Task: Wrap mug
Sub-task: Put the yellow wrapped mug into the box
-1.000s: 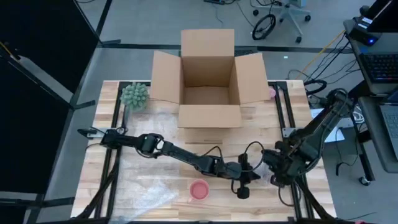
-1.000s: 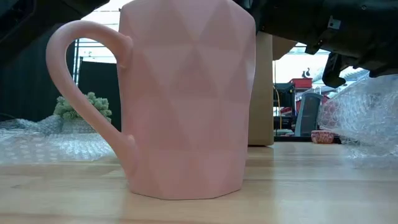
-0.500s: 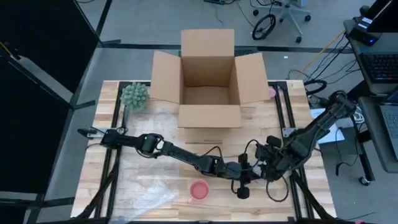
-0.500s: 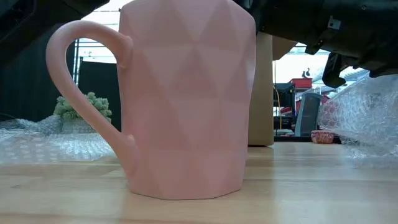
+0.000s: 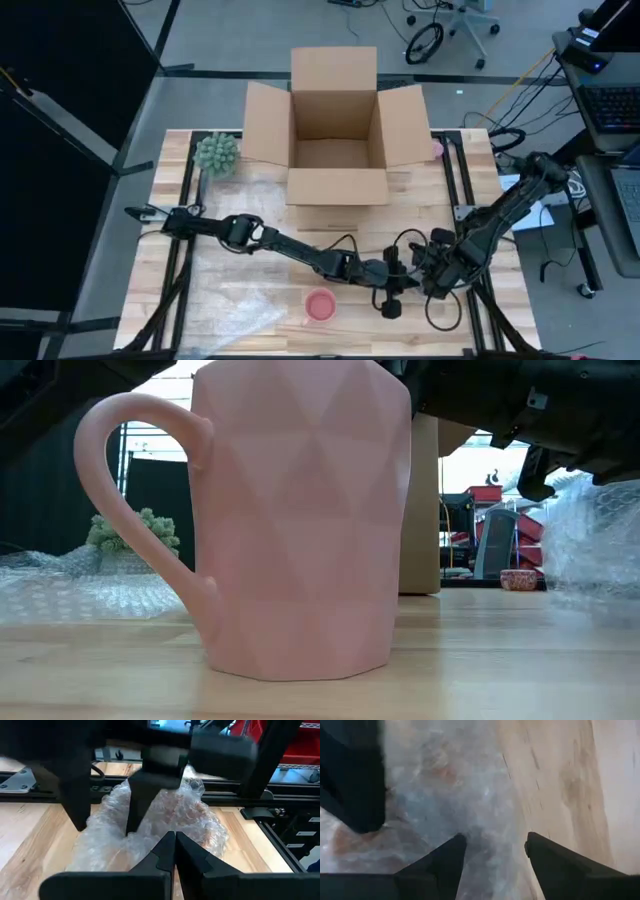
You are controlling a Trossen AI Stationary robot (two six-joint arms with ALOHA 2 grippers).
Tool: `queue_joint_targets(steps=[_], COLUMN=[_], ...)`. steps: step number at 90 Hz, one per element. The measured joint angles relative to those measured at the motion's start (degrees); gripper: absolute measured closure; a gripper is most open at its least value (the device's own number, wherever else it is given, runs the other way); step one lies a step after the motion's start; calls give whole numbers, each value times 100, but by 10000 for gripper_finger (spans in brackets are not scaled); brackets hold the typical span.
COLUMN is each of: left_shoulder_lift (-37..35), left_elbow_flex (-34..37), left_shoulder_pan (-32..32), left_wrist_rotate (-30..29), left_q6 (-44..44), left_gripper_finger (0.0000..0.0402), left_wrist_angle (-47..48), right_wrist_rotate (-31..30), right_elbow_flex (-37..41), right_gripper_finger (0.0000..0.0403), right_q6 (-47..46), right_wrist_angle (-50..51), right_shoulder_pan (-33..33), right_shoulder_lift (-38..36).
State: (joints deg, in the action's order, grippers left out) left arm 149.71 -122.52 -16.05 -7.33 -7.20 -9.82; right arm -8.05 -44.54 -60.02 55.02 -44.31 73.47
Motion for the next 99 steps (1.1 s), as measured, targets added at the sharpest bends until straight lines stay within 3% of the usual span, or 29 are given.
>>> queue_joint_targets(steps=[18,41,61,79,99], left_shoulder_lift=[0,0,0,-47,-422], left_elbow_flex=[0,0,0,-24,-92], left_shoulder_pan=[-2,-2,-4,-21,-221], left_wrist_rotate=[0,0,0,1,-39], left_q6=[2,4,7,16,160], left_gripper_finger=[402,402,402,402,402], left_wrist_angle=[0,2,4,18,602], right_wrist_rotate=[30,65,86,179,14], right_elbow_flex=[823,1270,1336,1332,1155], right_gripper_finger=[204,215,269,368,380], right_q6=[-217,-517,-520,-492,-263], right_wrist_angle=[-1183,-1707,-1832,-1887,-1760], right_shoulder_pan=[11,11,11,23,-56], right_shoulder_lift=[-22,-36,-46,-51,-143])
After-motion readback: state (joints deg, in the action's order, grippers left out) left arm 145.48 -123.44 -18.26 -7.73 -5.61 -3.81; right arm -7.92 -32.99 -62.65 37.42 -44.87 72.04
